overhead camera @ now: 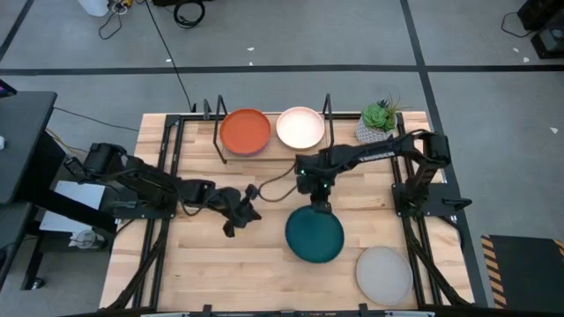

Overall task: Place and stack plates onto a shelf
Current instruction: Stack the dark blue plate on the top of orange plate on the shelf, then stack the gray plate on the top of white plate on the shelf

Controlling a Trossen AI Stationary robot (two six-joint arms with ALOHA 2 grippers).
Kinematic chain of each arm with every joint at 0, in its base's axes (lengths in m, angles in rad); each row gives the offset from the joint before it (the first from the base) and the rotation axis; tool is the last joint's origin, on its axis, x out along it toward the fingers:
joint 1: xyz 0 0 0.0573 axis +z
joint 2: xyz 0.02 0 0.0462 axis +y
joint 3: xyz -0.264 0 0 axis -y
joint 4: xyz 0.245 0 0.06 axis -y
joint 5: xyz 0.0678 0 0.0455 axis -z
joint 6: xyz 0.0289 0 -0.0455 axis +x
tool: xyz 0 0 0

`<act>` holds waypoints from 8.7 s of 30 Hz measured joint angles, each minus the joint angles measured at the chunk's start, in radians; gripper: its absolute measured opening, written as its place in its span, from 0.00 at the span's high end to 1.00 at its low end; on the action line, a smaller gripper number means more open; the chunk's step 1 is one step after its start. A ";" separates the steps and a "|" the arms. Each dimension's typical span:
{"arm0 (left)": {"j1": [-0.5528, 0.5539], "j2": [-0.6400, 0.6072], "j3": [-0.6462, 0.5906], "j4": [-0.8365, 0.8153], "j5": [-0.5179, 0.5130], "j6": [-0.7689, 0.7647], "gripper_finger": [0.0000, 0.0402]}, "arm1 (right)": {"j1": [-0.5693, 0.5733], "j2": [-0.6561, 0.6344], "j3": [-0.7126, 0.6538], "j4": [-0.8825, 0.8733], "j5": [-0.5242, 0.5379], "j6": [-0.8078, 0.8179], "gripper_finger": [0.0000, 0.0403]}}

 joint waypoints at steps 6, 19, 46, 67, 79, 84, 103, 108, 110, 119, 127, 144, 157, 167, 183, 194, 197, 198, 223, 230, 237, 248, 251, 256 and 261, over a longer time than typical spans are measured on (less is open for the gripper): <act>-0.040 0.083 0.000 0.191 -0.112 0.099 0.77 | -0.064 0.002 0.000 0.000 -0.052 0.005 0.96; -0.055 0.212 0.000 0.517 -0.278 0.386 0.49 | -0.084 0.002 0.000 0.041 -0.074 0.006 0.95; -0.049 0.317 0.041 0.690 -0.062 0.618 0.71 | -0.084 0.003 0.001 0.147 -0.079 0.047 0.91; -0.051 0.312 0.040 0.679 -0.158 0.556 0.84 | -0.114 -0.345 0.001 0.152 0.232 0.113 0.81; -0.063 0.312 0.040 0.764 -0.853 0.657 0.84 | 0.052 -0.569 0.001 0.138 0.571 0.119 0.81; -0.061 0.311 0.040 0.758 -1.096 0.714 0.84 | 0.079 -0.547 0.001 0.125 0.611 0.127 0.81; 0.141 -0.067 0.040 0.133 -0.909 0.309 0.90 | 0.081 -0.423 0.000 0.121 0.603 0.092 0.81; 0.248 -0.127 0.040 -0.076 -0.755 0.114 0.90 | 0.082 -0.423 0.000 0.123 0.589 0.084 0.81; 0.285 -0.135 0.041 -0.130 -0.633 0.020 0.90 | 0.081 -0.423 0.000 0.129 0.589 0.084 0.81; 0.360 -0.131 0.142 -0.320 -0.552 -0.152 0.90 | 0.082 -0.423 0.000 0.145 0.589 0.073 0.81; 0.401 -0.096 0.164 -0.365 -0.575 -0.063 0.90 | 0.083 -0.423 0.000 0.145 0.563 0.073 0.81; 0.400 -0.135 0.165 -0.358 -0.463 -0.112 0.52 | 0.087 -0.423 -0.001 0.107 0.469 0.075 0.81; 0.397 -0.133 0.165 -0.383 -0.310 -0.178 0.54 | 0.279 -0.422 -0.190 0.110 0.378 0.154 0.81; 0.352 -0.132 0.165 -0.226 -0.243 -0.210 0.54 | 0.485 -0.423 -0.323 0.119 0.449 0.404 0.81; 0.266 -0.132 0.165 -0.052 -0.127 -0.020 0.54 | 0.712 -0.423 -0.487 0.125 0.426 0.761 0.71; 0.266 -0.132 0.165 -0.060 -0.127 -0.020 0.54 | 0.832 -0.320 -0.494 0.122 0.396 0.923 0.70; 0.266 -0.132 0.165 -0.060 -0.127 -0.020 0.54 | 0.836 -0.250 -0.493 0.115 0.344 0.921 0.70; 0.266 -0.132 0.165 -0.060 -0.127 -0.019 0.54 | 0.835 -0.235 -0.488 0.116 0.330 0.922 0.70; 0.205 -0.049 0.161 -0.117 0.296 0.298 0.54 | 0.601 -0.441 -0.411 0.002 0.486 0.912 0.97; 0.123 0.131 0.162 0.119 0.082 0.538 0.54 | 0.446 -0.525 -0.411 0.062 0.485 0.893 0.96; 0.086 0.251 0.169 0.377 0.018 0.680 0.54 | 0.322 -0.512 -0.411 0.129 0.411 0.812 0.96; 0.066 0.335 0.228 0.510 0.010 0.750 0.54 | 0.183 -0.503 -0.411 0.183 0.312 0.668 0.96; 0.066 0.342 0.241 0.504 0.014 0.770 0.54 | 0.154 -0.504 -0.410 0.199 0.293 0.637 0.96; 0.066 0.393 0.275 0.502 0.024 0.872 0.54 | 0.110 -0.504 -0.410 0.217 0.267 0.591 0.96; 0.066 0.435 0.313 0.497 0.028 0.919 0.54 | 0.075 -0.504 -0.410 0.232 0.264 0.554 0.96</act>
